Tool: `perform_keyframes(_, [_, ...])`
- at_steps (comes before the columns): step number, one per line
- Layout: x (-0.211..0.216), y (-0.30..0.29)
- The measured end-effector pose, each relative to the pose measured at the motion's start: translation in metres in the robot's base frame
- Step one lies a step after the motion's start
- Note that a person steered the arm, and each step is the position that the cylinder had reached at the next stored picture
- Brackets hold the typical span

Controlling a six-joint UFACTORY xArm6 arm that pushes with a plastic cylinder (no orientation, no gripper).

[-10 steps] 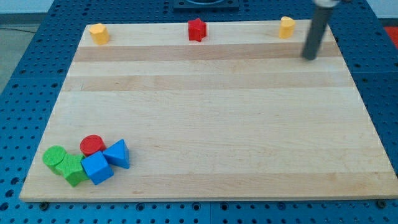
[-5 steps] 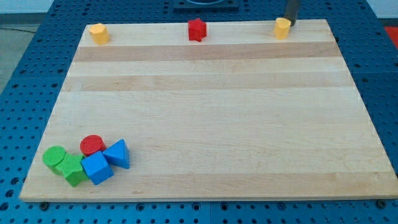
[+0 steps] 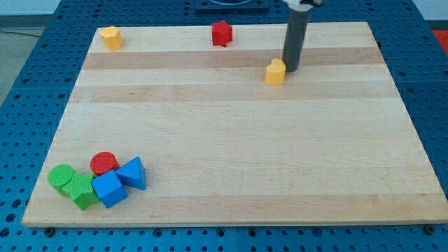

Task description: Put the yellow heart above the red circle

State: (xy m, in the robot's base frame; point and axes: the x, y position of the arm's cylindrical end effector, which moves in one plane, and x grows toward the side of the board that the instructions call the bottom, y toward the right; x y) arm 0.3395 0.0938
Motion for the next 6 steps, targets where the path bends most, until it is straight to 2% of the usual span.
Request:
perform_keyframes(1, [0.032, -0.034])
perform_keyframes(4, [0.055, -0.147])
perform_keyframes(6, [0.108, -0.192])
